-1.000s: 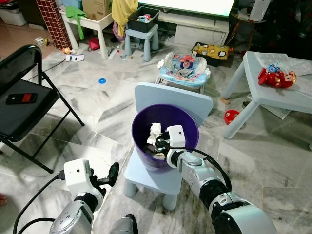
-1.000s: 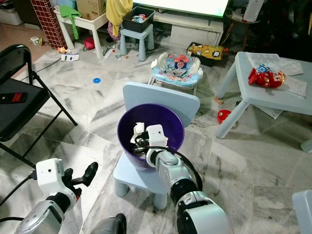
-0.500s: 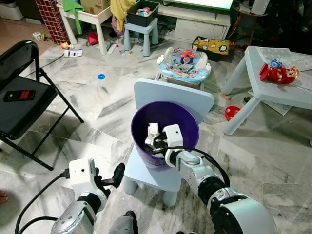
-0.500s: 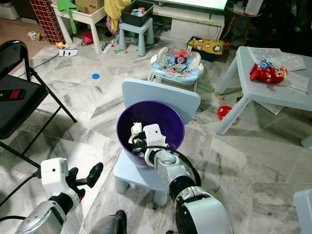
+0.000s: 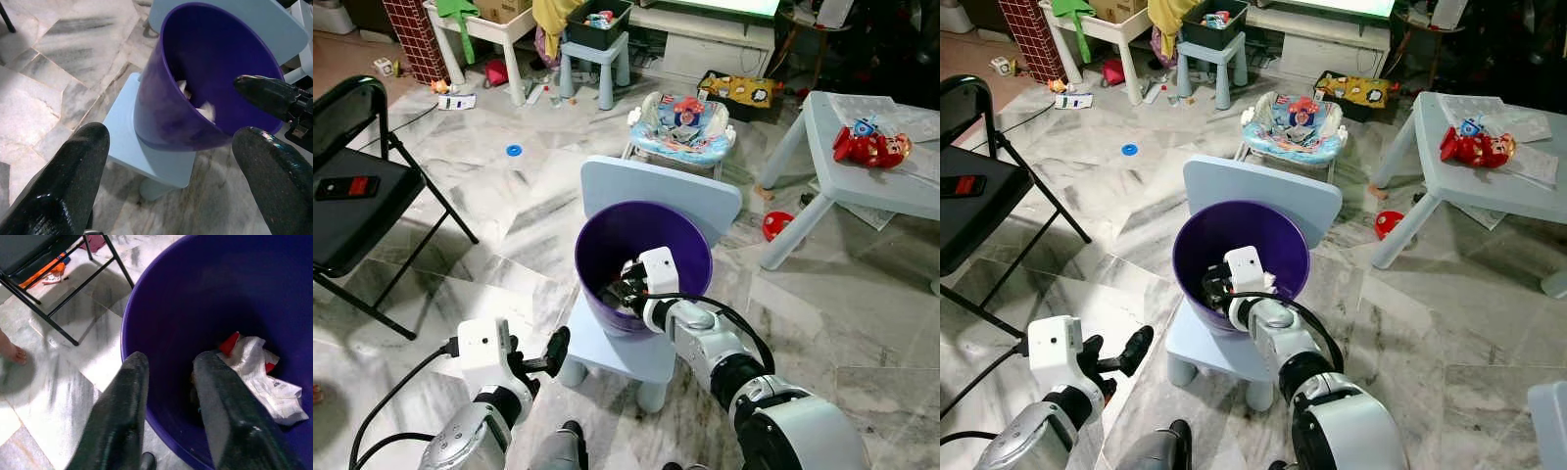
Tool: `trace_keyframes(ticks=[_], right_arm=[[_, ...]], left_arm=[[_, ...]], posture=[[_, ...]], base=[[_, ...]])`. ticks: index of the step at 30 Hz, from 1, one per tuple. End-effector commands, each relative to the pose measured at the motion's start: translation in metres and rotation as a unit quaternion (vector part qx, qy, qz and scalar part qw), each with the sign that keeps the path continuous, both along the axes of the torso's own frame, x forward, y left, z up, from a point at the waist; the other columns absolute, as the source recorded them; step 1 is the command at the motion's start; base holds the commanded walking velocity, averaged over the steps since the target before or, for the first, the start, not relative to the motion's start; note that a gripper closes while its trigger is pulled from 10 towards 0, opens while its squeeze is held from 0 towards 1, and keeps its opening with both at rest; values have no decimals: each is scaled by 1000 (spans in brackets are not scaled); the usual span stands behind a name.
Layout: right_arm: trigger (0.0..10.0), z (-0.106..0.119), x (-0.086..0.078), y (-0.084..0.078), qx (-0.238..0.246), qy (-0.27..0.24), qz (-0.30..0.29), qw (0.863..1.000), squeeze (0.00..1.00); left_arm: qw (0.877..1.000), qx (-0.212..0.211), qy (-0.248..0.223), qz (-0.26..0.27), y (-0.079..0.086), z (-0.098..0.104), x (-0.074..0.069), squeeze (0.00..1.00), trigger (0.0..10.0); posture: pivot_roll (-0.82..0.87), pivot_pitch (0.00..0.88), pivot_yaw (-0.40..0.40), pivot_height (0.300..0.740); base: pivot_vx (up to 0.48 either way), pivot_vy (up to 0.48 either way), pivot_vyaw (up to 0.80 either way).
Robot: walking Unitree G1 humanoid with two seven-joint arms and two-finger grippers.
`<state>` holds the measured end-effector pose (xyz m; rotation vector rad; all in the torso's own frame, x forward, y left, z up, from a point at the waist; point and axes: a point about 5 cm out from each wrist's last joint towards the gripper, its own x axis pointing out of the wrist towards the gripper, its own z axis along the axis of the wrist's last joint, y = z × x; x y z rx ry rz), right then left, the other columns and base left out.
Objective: Picking trash to rubbish bin
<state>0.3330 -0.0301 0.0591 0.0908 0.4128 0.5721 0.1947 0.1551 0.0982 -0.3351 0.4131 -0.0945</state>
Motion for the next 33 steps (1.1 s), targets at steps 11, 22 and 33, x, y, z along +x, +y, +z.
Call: trace_keyframes(ticks=[11,22,33], right_arm=[[10000,47,15,22,54,-116,15,992,1000],[10000,87,33,-66,41,-244,-96,964,1000],[10000,139,-6,-146,-45,-371,-222,900,1000]], left_arm=[[999,2,-30,-12,-3,12,15,0,10000],[996,-7,-66,-59,-17,26,37,0,10000],[989,48,-131,-50,-14,46,69,0,10000]], posture=[[354,155,-103,740],[241,105,-57,740],[136,63,-6,740]], base=[[0,0,0],[0,0,0],[0,0,0]])
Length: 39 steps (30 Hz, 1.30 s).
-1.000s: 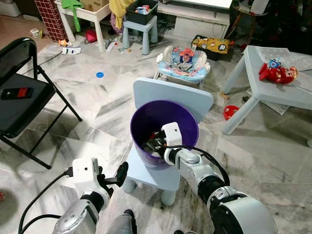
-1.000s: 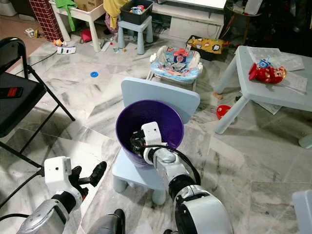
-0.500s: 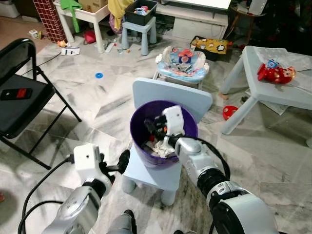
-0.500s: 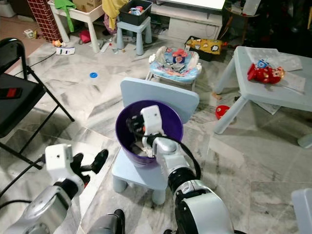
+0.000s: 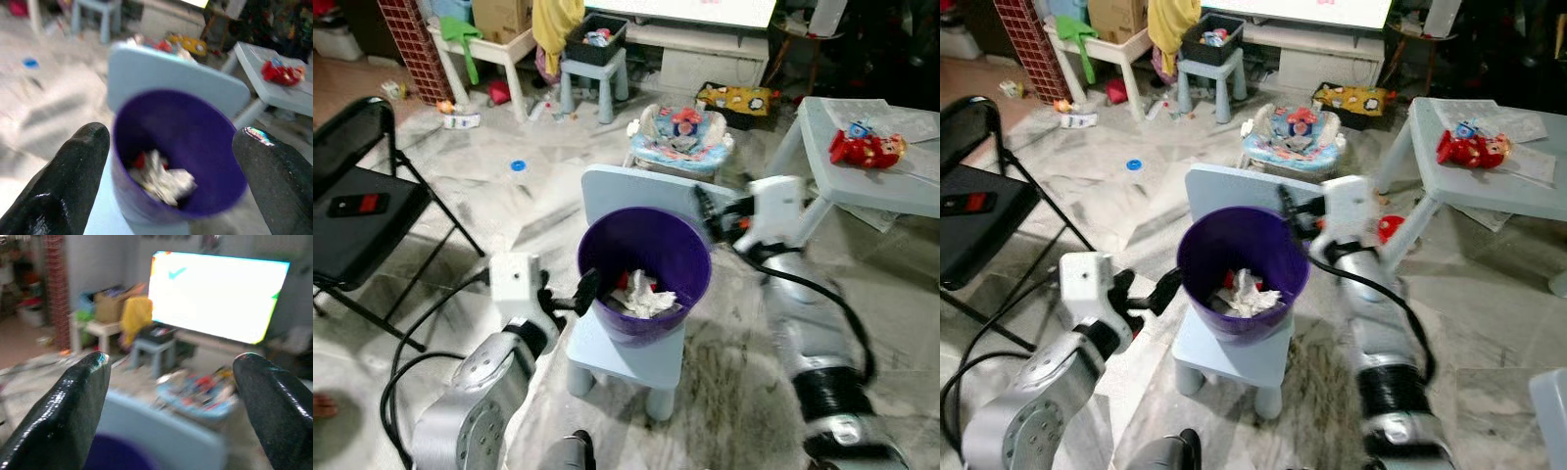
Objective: Picking trash to rubbish bin
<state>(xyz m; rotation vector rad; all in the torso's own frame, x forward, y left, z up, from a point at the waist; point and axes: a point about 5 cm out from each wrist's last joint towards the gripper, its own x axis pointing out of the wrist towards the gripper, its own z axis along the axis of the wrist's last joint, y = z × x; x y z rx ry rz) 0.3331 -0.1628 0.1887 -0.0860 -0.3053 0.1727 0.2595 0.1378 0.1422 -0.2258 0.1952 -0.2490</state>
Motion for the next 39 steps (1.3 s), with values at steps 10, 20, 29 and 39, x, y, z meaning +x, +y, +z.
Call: trace_keyframes(ticks=[10,20,29,39], right_arm=[[10000,13,-33,-34,-54,-6,-77,996,1000],[10000,3,-36,-30,-40,49,-70,996,1000],[10000,3,-36,-26,-23,56,-65,996,0],[10000,2,-38,-25,-12,65,-65,996,0]], left_arm=[[997,17,-47,55,14,11,14,0,10000],[988,66,-106,87,20,16,17,0,10000],[971,110,-165,135,35,23,16,0,10000],[962,152,-186,130,34,19,14,0,10000]], posture=[[97,54,8,740],[102,51,-4,740],[105,52,-9,740],[97,63,-17,740]], base=[[0,0,0],[0,0,-472],[0,0,-258],[0,0,0]])
